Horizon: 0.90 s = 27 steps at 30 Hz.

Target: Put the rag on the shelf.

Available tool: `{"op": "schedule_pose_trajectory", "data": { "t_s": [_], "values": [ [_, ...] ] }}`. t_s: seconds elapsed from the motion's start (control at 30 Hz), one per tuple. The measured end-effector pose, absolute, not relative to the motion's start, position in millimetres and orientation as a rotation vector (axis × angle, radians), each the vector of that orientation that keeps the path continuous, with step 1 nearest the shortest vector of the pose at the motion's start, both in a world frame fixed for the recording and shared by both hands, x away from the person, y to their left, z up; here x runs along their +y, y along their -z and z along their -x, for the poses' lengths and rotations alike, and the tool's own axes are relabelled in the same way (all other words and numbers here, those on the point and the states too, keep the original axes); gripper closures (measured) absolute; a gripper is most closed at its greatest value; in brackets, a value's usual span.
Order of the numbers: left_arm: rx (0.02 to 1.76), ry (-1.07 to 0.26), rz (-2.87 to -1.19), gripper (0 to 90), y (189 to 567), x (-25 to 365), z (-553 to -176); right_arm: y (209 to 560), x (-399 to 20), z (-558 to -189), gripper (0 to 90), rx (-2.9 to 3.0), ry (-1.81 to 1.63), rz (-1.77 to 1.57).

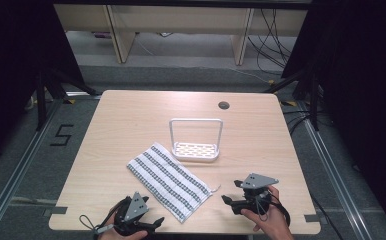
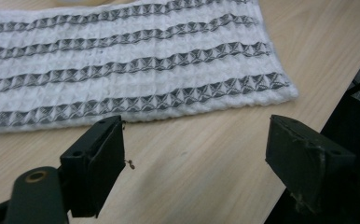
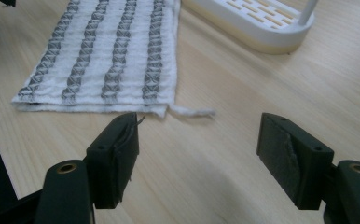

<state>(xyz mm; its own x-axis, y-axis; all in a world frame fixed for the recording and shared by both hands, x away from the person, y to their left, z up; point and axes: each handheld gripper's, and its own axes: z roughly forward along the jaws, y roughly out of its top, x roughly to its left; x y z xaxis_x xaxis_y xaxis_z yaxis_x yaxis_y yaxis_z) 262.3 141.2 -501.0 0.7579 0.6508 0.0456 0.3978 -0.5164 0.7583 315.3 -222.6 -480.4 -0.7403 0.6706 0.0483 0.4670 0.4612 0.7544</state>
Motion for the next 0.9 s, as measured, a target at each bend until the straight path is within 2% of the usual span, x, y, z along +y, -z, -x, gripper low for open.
{"op": "schedule_pose_trajectory", "data": {
  "t_s": [0.3,0.9],
  "values": [
    [0.731,-0.374,-2.193,21.4,503,121,-261,482,-202,-322,35.2,2.509,-1.143,-0.934],
    [0.628,-0.291,-2.209,33.2,501,87,-261,489,-181,-336,41.0,2.562,-1.100,-0.906]
  ]
}}
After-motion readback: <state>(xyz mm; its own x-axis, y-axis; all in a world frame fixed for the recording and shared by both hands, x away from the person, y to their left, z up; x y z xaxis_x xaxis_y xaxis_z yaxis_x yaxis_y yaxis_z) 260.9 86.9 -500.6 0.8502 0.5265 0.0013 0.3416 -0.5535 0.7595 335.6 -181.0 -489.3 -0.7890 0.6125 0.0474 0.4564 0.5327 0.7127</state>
